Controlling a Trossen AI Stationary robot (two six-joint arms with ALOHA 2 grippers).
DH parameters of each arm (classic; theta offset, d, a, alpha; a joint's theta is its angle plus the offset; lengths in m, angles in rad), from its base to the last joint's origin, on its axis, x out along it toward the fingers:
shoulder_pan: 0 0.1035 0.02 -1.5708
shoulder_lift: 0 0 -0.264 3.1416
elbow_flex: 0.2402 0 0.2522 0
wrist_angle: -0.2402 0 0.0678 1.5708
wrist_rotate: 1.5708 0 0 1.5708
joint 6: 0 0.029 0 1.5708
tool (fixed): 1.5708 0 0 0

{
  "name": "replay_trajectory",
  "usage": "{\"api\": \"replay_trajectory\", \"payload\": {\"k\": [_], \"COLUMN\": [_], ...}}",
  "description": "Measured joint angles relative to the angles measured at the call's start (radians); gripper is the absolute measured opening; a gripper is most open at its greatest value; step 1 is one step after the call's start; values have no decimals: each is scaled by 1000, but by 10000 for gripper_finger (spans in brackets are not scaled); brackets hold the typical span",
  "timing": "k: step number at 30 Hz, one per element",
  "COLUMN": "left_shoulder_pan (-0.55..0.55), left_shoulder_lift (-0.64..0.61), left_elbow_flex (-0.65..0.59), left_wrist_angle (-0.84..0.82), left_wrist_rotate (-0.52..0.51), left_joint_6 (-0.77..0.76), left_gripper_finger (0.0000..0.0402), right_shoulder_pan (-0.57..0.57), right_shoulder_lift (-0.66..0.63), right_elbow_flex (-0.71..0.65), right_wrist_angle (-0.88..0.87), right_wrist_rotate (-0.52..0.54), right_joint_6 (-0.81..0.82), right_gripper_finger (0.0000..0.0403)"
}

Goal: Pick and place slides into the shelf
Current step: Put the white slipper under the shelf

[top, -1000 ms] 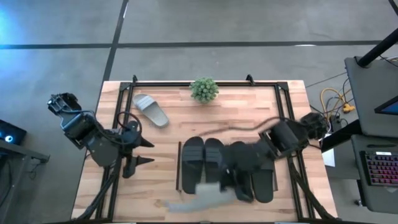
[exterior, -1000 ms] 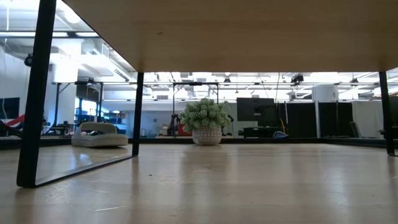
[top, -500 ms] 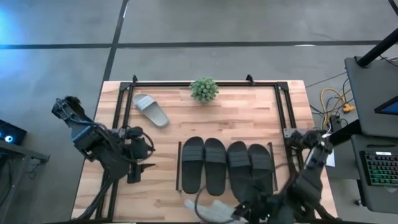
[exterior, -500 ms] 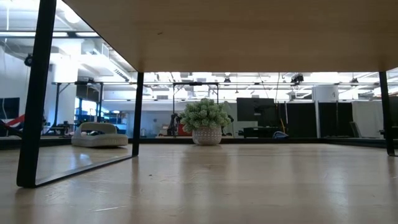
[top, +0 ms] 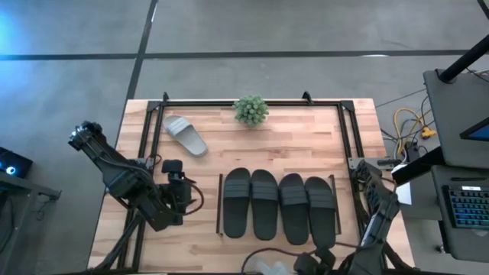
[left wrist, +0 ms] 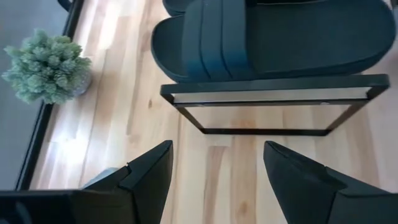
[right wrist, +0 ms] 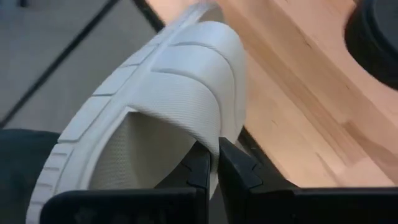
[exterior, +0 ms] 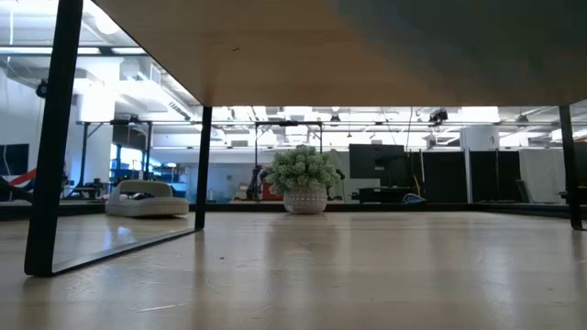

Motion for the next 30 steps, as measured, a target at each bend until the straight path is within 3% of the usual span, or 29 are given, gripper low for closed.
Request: {"api": "replay_trajectory", "payload": {"k": [11, 18, 24, 30], "left_shoulder_pan": [0, 0, 0, 0], "left_shoulder_lift": [0, -1, -1, -1], "left_elbow_flex": [-27, -28, -28, -28], "left_wrist_angle": [0, 0, 1, 1], "left_wrist_rotate": [-20, -19, -19, -19], "left_joint_6": [0, 0, -1, -1], "left_gripper_finger": [235, 235, 235, 235], "right_shoulder_pan": [29, 30, 5, -19], "right_shoulder_lift": [86, 100, 99, 113], "right_elbow_flex": [3, 2, -5, -7], "right_wrist_angle": [-176, -171, -187, -176], "right_wrist_rotate": [18, 111, 278, 155], "right_joint_6": [11, -40, -45, -199], "right_gripper_finger": [13, 13, 13, 13]}}
